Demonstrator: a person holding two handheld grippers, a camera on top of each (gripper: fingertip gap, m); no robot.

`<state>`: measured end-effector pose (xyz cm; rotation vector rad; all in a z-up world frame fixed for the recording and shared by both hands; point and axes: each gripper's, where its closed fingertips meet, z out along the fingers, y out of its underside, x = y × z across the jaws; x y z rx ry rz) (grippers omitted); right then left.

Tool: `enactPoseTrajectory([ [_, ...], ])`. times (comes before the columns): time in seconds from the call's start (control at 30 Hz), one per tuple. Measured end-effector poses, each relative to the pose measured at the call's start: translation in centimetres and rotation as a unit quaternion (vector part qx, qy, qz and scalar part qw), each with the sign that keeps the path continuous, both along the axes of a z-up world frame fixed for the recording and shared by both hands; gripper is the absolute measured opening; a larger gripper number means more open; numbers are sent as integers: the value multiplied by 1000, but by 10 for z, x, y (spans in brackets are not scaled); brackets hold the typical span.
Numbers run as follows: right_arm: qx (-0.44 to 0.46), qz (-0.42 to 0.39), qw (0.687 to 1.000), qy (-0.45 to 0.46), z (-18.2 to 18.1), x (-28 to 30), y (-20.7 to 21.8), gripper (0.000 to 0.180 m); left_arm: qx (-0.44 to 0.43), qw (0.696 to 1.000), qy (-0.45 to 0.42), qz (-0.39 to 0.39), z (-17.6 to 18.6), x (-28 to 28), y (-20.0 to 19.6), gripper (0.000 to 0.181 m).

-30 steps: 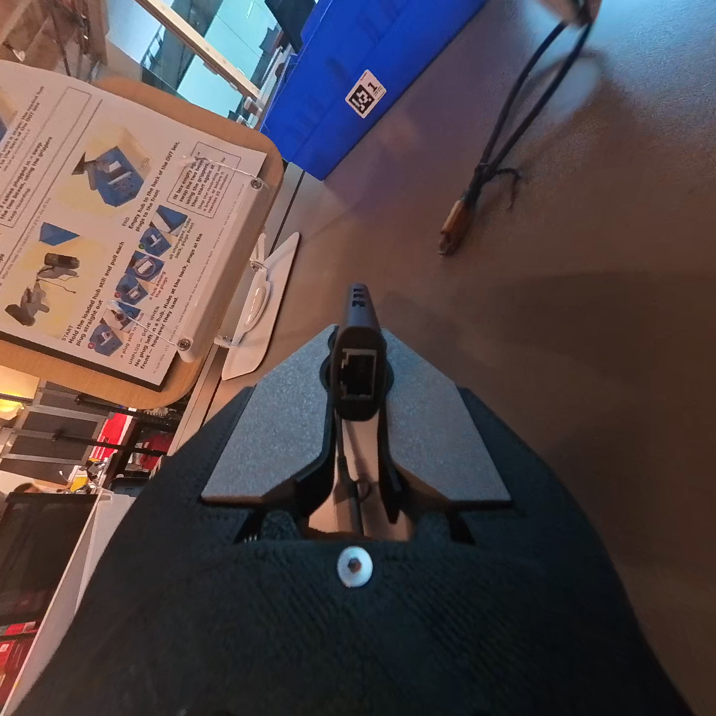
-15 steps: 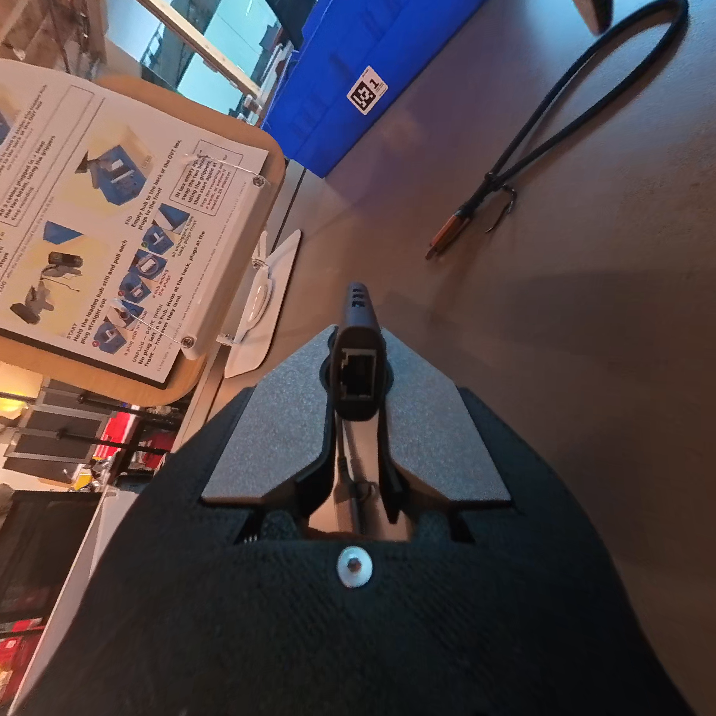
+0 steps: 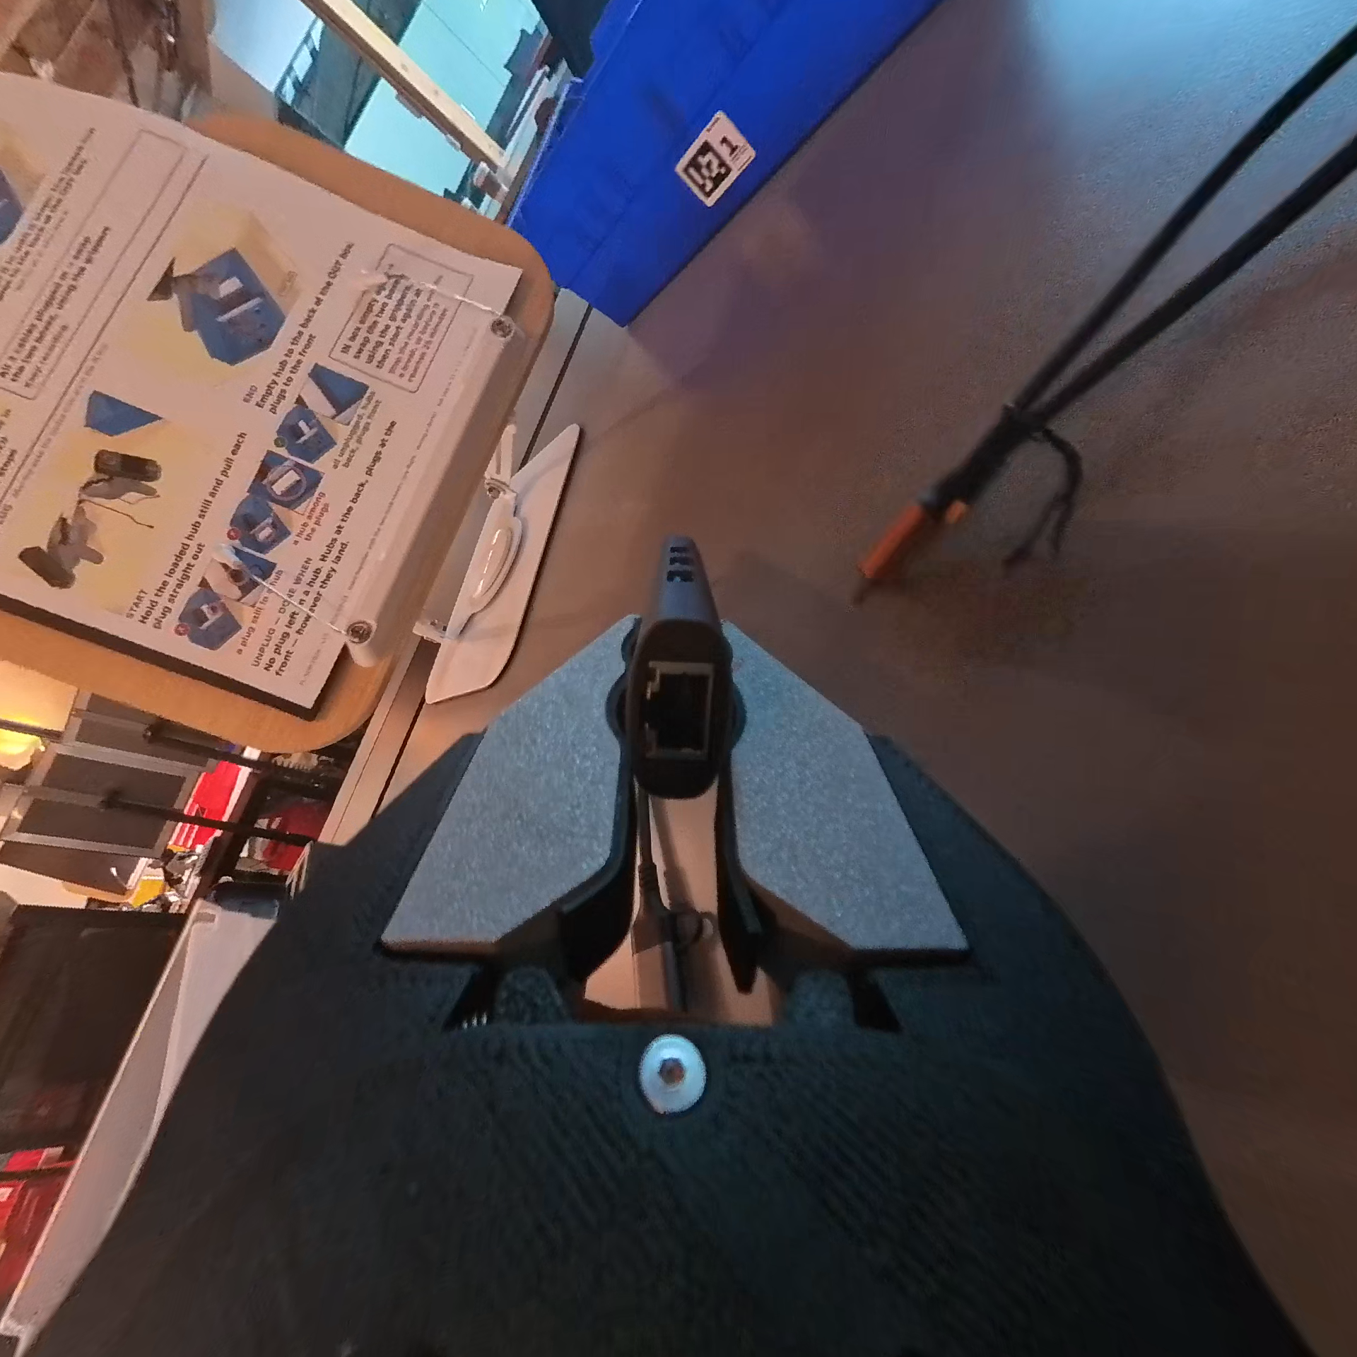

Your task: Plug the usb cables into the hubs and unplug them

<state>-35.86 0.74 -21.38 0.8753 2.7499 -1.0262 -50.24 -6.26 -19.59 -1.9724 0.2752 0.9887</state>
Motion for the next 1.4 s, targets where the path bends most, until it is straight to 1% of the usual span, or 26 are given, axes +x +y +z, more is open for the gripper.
enactPoseTrajectory([
  [0.03, -58, -5, 998, -18, 17, 1, -7, 0, 2, 1000, -1, 3, 1, -2, -1, 14],
  [0.07, -121, -18, 992, -43, 33, 0, -10, 0, 4, 1000, -2, 7, 2, -3, -3, 14],
  [0.13, -240, -76, 963, -100, 55, -10, -2, 0, 10, 1000, -4, 12, 4, -6, -5, 14],
  [0.17, -285, -113, 943, -128, 55, -18, 9, 0, 12, 1000, -5, 13, 5, -6, -5, 14],
  [0.23, -344, -195, 901, -175, 38, -34, 34, 0, 11, 1000, -5, 12, 5, -6, -5, 14],
  [0.27, -361, -235, 881, -194, 26, -41, 47, 0, 9, 1000, -4, 11, 4, -5, -5, 14],
  [0.33, -384, -312, 845, -202, 5, -54, 70, 0, 2, 1000, 0, 9, 2, -4, -4, 14],
  [0.37, -386, -341, 833, -199, -3, -59, 80, 0, -1, 1000, 1, 9, 1, -4, -3, 14],
  [0.43, -371, -387, 825, -180, -13, -68, 98, 0, -4, 1000, 4, 9, 0, -3, -3, 14],
  [0.53, -352, -427, 820, -146, -11, -80, 116, 0, 0, 1000, -1, 10, 1, -4, -3, 14],
  [0.57, -345, -433, 821, -142, -11, -82, 119, 0, 2, 1000, -3, 10, 1, -4, -3, 14],
  [0.6, -323, -435, 829, -140, -16, -82, 122, 0, 2, 1000, -4, 10, 1, -4, -3, 14],
  [0.67, -240, -446, 855, -114, -33, -82, 134, 0, 1, 1000, -3, 9, 1, -4, -3, 14],
  [0.73, -186, -430, 880, -75, -34, -82, 138, 0, -1, 1000, -2, 8, 0, -4, -3, 14],
  [0.77, -162, -427, 888, -49, -31, -83, 141, 6, -2, 1000, -2, 8, 0, -4, -3, 14],
  [0.8, -140, -423, 895, -24, -26, -85, 144, 21, -2, 1000, -3, 8, 0, -4, -3, 14],
  [0.87, -88, -411, 907, 20, -17, -88, 147, 29, -4, 1000, -2, 7, -1, -3, -2, 14],
  [0.93, -48, -389, 918, 59, -6, -90, 144, 47, -8, 1000, -1, 5, -2, -3, -2, 14],
  [1.0, -55, -325, 939, 95, 12, -88, 114, 44, -11, 1000, 3, 4, -3, -3, -2, 14],
  [1.03, -45, -295, 949, 103, 15, -85, 97, 43, -11, 1000, 2, 4, -3, -3, -2, 14],
  [1.1, -4, -249, 961, 119, 12, -82, 70, 42, -12, 1000, 1, 3, -3, -3, -2, 14],
  [1.17, 38, -219, 965, 142, 5, -84, 49, 43, -13, 1000, 3, 3, -4, -2, -2, 14],
  [1.23, 75, -193, 967, 146, -7, -88, 39, 47, -13, 1000, 3, 3, -4, -2, -2, 14],
  [1.27, 86, -181, 969, 146, -12, -90, 37, 47, -12, 1000, 3, 3, -4, -2, -2, 14],
  [1.3, 93, -168, 970, 146, -16, -91, 35, 45, -11, 1000, 2, 3, -3, -2, -2, 14],
  [1.4, 128, -120, 970, 171, -23, -91, 37, 30, -11, 1000, 1, 2, -3, -2, -2, 14],
])
